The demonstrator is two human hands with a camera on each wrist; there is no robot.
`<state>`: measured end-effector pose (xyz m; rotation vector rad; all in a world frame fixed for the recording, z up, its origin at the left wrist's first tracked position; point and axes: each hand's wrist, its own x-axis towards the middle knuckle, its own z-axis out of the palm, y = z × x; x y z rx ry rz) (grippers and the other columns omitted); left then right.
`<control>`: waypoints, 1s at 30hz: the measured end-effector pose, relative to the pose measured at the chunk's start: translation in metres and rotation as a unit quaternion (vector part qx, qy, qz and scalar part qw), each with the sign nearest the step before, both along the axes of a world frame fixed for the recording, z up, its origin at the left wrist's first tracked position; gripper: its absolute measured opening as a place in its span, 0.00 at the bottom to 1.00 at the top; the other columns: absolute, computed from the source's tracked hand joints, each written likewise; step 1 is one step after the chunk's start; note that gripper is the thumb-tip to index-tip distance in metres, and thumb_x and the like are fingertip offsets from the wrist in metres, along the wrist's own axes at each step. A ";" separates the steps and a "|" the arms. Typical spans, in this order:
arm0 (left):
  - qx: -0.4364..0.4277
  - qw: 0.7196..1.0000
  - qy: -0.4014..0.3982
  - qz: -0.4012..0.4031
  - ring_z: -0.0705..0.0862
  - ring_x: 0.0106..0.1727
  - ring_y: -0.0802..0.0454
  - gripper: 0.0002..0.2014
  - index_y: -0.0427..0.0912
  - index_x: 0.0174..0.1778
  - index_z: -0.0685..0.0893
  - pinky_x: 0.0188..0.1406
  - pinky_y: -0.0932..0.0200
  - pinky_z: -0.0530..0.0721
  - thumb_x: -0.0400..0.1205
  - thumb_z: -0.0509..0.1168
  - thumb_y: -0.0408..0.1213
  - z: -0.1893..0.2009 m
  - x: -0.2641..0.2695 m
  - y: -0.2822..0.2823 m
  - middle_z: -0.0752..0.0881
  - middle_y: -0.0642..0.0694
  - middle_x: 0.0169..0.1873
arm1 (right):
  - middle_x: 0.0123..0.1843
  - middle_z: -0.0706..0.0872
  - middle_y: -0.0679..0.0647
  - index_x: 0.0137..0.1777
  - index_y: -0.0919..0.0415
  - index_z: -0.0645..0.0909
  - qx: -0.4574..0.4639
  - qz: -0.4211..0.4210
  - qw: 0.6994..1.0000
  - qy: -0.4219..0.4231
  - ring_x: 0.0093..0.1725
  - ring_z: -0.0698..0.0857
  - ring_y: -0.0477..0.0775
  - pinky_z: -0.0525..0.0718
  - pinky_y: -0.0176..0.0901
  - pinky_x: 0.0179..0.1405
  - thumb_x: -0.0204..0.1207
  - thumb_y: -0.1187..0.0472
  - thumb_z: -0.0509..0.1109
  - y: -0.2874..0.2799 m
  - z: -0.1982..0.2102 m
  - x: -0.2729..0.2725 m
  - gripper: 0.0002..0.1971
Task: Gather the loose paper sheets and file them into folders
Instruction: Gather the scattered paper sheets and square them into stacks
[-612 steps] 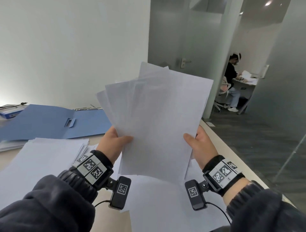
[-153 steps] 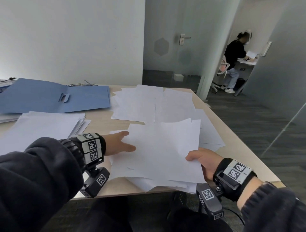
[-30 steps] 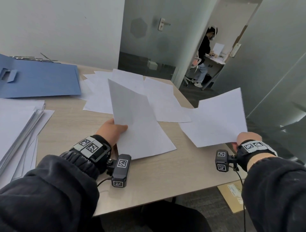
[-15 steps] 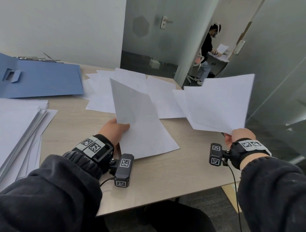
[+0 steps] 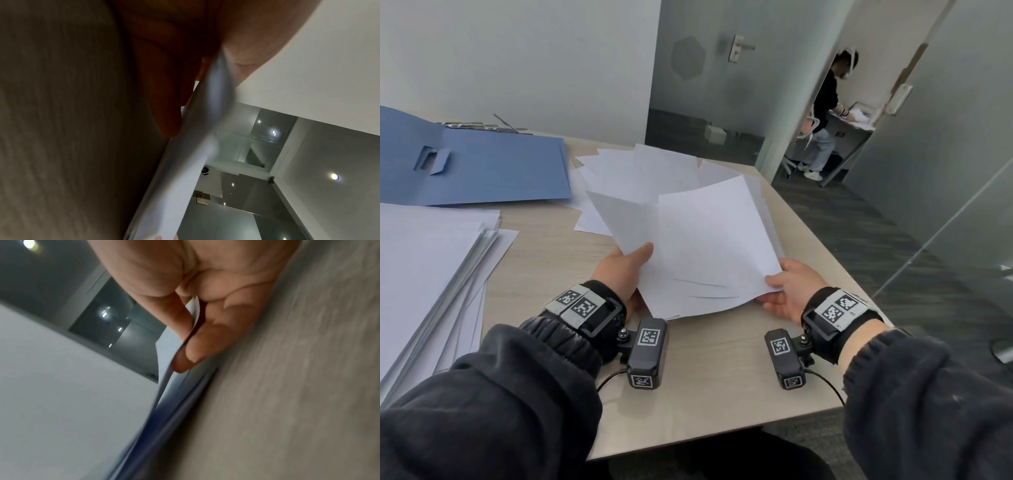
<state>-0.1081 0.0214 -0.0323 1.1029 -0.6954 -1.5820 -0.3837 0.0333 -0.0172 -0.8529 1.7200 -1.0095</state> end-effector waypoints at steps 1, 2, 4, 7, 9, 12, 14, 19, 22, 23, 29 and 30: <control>0.001 1.000 -0.002 -0.004 0.91 0.51 0.35 0.11 0.43 0.63 0.82 0.52 0.32 0.88 0.85 0.67 0.36 0.000 0.000 0.000 0.92 0.39 0.51 | 0.56 0.90 0.61 0.67 0.51 0.78 0.015 0.032 0.999 0.027 0.36 0.92 0.57 0.84 0.41 0.23 0.84 0.72 0.61 0.000 0.001 0.003 0.18; 0.003 1.000 -0.006 -0.006 0.91 0.51 0.35 0.12 0.42 0.64 0.82 0.51 0.32 0.88 0.84 0.67 0.34 0.000 0.001 0.000 0.91 0.38 0.51 | 0.56 0.90 0.61 0.67 0.49 0.77 0.025 0.059 0.997 0.049 0.35 0.91 0.56 0.83 0.41 0.22 0.84 0.71 0.62 -0.001 0.001 0.005 0.19; 0.011 1.000 -0.013 -0.005 0.91 0.51 0.33 0.13 0.41 0.65 0.81 0.51 0.28 0.87 0.84 0.67 0.32 -0.001 0.001 0.000 0.91 0.36 0.51 | 0.55 0.90 0.60 0.68 0.47 0.77 0.037 0.110 0.990 0.082 0.30 0.89 0.52 0.78 0.37 0.19 0.84 0.71 0.62 -0.004 0.000 0.009 0.20; 0.018 1.000 -0.002 -0.010 0.89 0.54 0.31 0.15 0.42 0.65 0.80 0.50 0.24 0.85 0.83 0.64 0.28 0.000 0.002 0.001 0.90 0.34 0.54 | 0.47 0.88 0.58 0.67 0.49 0.80 0.032 0.170 0.978 0.119 0.25 0.83 0.49 0.71 0.35 0.17 0.82 0.71 0.62 -0.009 0.000 0.013 0.20; 0.020 1.000 0.003 -0.014 0.89 0.54 0.31 0.14 0.42 0.63 0.80 0.49 0.24 0.86 0.84 0.62 0.25 0.002 0.003 0.002 0.89 0.35 0.54 | 0.43 0.88 0.57 0.64 0.48 0.82 0.027 0.196 0.969 0.148 0.25 0.81 0.50 0.68 0.36 0.19 0.80 0.70 0.64 -0.014 0.000 0.012 0.19; 0.022 1.000 0.000 -0.010 0.88 0.53 0.30 0.17 0.40 0.63 0.79 0.48 0.24 0.86 0.81 0.59 0.21 0.003 0.003 0.001 0.88 0.34 0.53 | 0.37 0.86 0.54 0.57 0.48 0.84 0.034 0.222 0.953 0.203 0.25 0.79 0.50 0.67 0.36 0.19 0.81 0.63 0.68 -0.022 0.004 0.013 0.10; 0.019 1.000 -0.016 -0.001 0.88 0.54 0.28 0.21 0.40 0.64 0.80 0.50 0.23 0.85 0.78 0.58 0.19 0.001 0.002 -0.001 0.88 0.32 0.55 | 0.36 0.85 0.52 0.54 0.52 0.86 0.022 0.197 0.950 0.242 0.27 0.78 0.52 0.68 0.35 0.19 0.82 0.55 0.70 -0.029 0.007 0.012 0.05; 0.005 0.998 -0.055 0.018 0.85 0.47 0.34 0.29 0.41 0.59 0.80 0.47 0.40 0.85 0.59 0.58 0.27 -0.001 0.006 -0.008 0.85 0.34 0.48 | 0.57 0.89 0.63 0.57 0.63 0.86 -0.015 0.049 0.945 0.323 0.49 0.85 0.61 0.81 0.45 0.46 0.82 0.53 0.69 -0.065 0.013 -0.012 0.14; 0.003 0.998 -0.054 0.017 0.84 0.45 0.36 0.32 0.42 0.60 0.80 0.44 0.44 0.83 0.56 0.57 0.28 -0.002 0.010 -0.013 0.85 0.37 0.45 | 0.68 0.84 0.63 0.69 0.64 0.79 0.055 0.041 0.916 0.396 0.64 0.82 0.65 0.77 0.50 0.61 0.81 0.44 0.69 -0.082 0.014 -0.029 0.26; 0.002 0.998 -0.056 0.016 0.85 0.46 0.35 0.32 0.42 0.60 0.80 0.44 0.43 0.83 0.56 0.57 0.28 -0.003 0.011 -0.014 0.85 0.36 0.46 | 0.71 0.82 0.62 0.73 0.63 0.76 0.077 0.045 0.909 0.408 0.67 0.81 0.66 0.76 0.50 0.62 0.79 0.40 0.69 -0.087 0.013 -0.034 0.31; -0.005 0.997 -0.075 0.007 0.84 0.44 0.35 0.29 0.47 0.55 0.79 0.39 0.47 0.83 0.56 0.58 0.29 -0.007 0.012 -0.019 0.85 0.38 0.45 | 0.71 0.81 0.59 0.78 0.57 0.67 0.145 0.084 0.872 0.461 0.66 0.82 0.66 0.80 0.56 0.68 0.62 0.34 0.81 -0.113 0.008 -0.039 0.49; -0.006 0.997 -0.072 0.007 0.84 0.43 0.36 0.29 0.47 0.55 0.79 0.39 0.48 0.82 0.56 0.58 0.29 -0.007 0.012 -0.019 0.85 0.38 0.44 | 0.71 0.81 0.59 0.78 0.57 0.67 0.147 0.085 0.868 0.467 0.66 0.82 0.66 0.80 0.56 0.68 0.61 0.37 0.83 -0.115 0.007 -0.038 0.49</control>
